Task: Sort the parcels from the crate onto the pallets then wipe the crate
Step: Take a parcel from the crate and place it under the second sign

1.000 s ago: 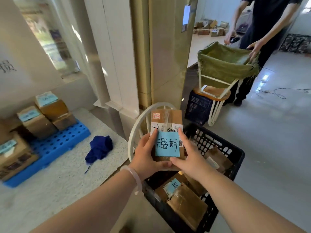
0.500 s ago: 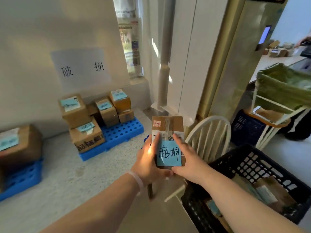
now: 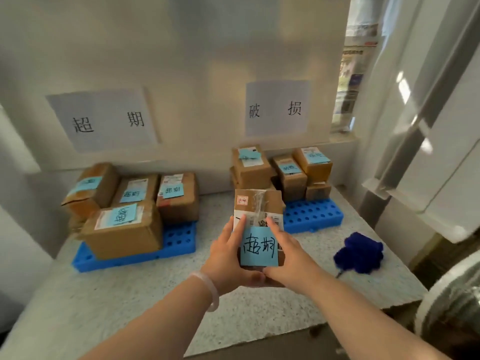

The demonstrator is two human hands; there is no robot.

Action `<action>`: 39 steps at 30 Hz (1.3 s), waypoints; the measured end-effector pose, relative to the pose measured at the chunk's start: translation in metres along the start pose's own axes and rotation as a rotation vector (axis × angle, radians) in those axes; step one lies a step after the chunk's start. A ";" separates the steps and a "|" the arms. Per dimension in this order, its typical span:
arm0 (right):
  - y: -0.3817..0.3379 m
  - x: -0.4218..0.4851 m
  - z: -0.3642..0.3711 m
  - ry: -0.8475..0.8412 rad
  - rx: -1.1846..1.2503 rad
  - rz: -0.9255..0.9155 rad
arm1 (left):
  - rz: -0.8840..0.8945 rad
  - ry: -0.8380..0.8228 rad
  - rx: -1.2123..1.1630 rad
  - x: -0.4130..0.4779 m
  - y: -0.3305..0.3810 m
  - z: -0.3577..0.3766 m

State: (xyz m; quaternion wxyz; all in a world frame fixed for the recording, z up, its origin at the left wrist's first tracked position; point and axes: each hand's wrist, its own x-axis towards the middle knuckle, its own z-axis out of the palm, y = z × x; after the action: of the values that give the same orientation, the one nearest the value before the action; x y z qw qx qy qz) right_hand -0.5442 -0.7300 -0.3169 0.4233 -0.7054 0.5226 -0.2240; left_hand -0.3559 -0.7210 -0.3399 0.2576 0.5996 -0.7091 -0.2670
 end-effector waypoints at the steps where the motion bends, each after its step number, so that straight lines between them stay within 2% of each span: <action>1: -0.008 0.009 0.012 -0.025 -0.009 -0.013 | -0.029 0.018 0.005 -0.004 -0.013 -0.010; 12: -0.067 0.101 0.067 -0.216 -0.073 -0.111 | -0.190 0.164 -0.094 -0.002 -0.091 -0.079; 30: -0.133 0.252 0.084 -0.417 -0.075 -0.222 | -0.357 0.231 0.002 0.073 -0.140 -0.178; 34: -0.171 0.278 0.101 -0.434 -0.096 -0.219 | -0.388 0.229 -0.055 0.082 -0.168 -0.218; 39: -0.216 0.310 0.131 -0.391 -0.088 -0.229 | -0.369 0.213 -0.016 0.097 -0.201 -0.278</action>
State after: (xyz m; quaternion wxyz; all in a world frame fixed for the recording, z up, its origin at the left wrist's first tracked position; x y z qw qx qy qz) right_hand -0.2171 -0.9491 -0.2473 0.4569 -0.8079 0.3565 -0.1068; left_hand -0.0364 -0.8643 -0.2727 0.2826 0.7421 -0.5538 -0.2504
